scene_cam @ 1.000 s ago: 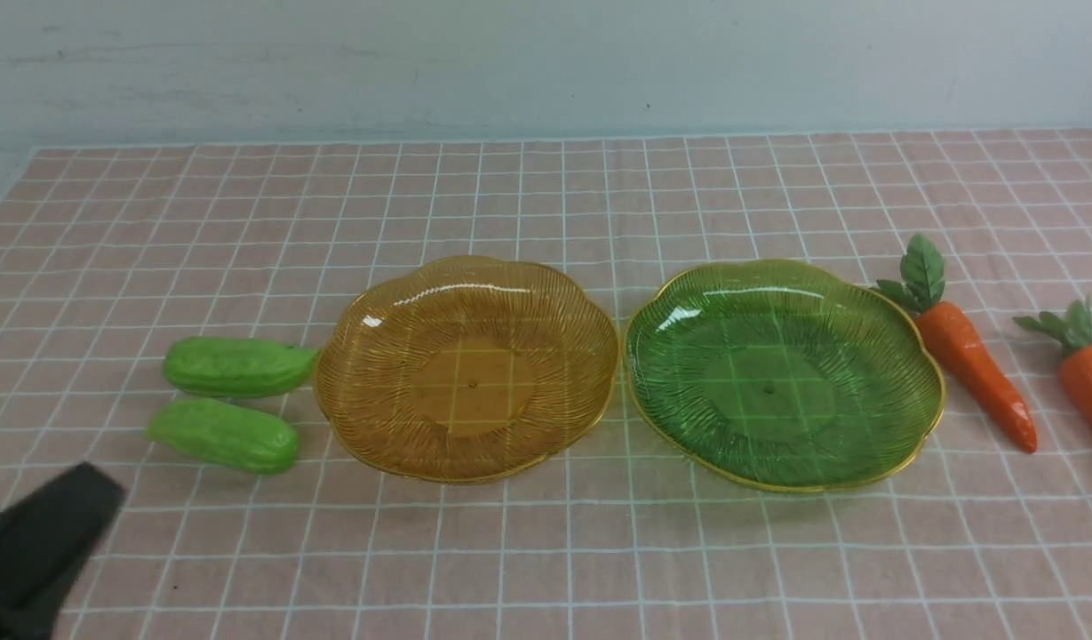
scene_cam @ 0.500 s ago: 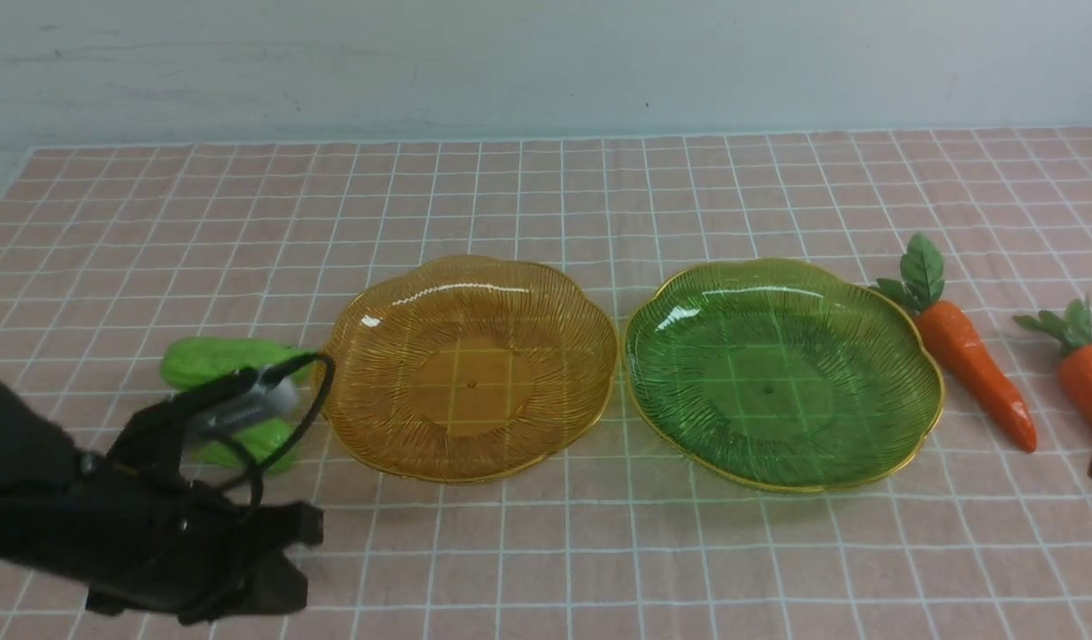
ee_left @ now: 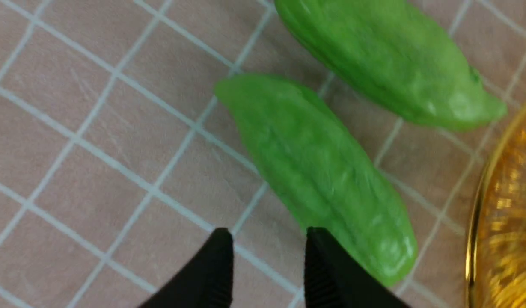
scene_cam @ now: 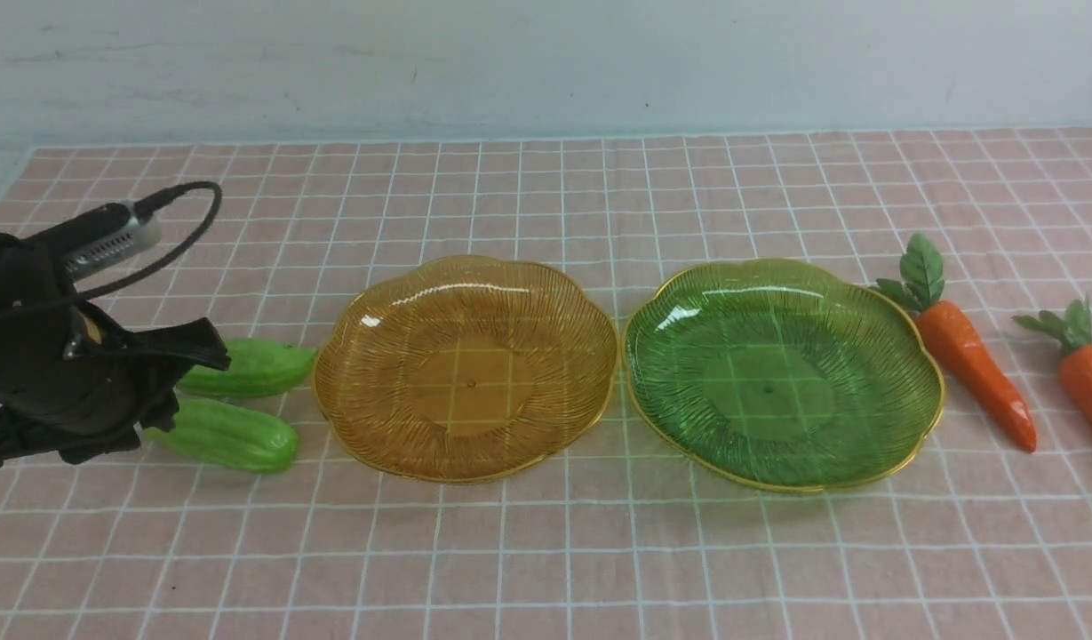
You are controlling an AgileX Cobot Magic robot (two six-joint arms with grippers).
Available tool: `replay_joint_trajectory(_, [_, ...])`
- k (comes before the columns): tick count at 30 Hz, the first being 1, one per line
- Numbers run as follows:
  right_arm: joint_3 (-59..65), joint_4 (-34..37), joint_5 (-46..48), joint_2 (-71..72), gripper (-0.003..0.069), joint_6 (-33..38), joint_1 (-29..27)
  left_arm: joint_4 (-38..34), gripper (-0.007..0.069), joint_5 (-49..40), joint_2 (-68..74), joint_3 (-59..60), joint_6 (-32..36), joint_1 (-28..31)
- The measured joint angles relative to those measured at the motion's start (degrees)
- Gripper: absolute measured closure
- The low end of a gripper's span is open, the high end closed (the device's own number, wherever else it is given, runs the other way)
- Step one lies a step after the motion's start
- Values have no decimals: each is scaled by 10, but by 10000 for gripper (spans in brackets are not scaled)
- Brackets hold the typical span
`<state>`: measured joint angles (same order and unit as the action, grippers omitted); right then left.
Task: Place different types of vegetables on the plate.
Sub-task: 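Put the green cucumber next to the left plate into that plate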
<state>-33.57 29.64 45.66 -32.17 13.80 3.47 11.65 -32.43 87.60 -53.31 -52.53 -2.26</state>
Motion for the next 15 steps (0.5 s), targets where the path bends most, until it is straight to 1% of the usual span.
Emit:
replay_joint_trajectory(4, [0, -2, 1, 0, 643, 0, 0, 47, 186, 76, 39, -1, -141, 0])
replay_joint_trajectory(6, [0, -2, 1, 0, 639, 0, 0, 55, 137, 93, 58, -2, -181, 0])
replay_joint_trajectory(8, [0, -2, 1, 0, 638, 0, 0, 56, 111, 98, 78, -2, -213, 0])
replay_joint_trajectory(11, [0, -2, 7, 0, 638, 0, 0, 58, 99, 105, 111, -2, -251, 0])
replay_joint_trajectory(15, [0, 18, 21, 0, 638, 0, 0, 59, 99, 126, 149, -6, -264, 0])
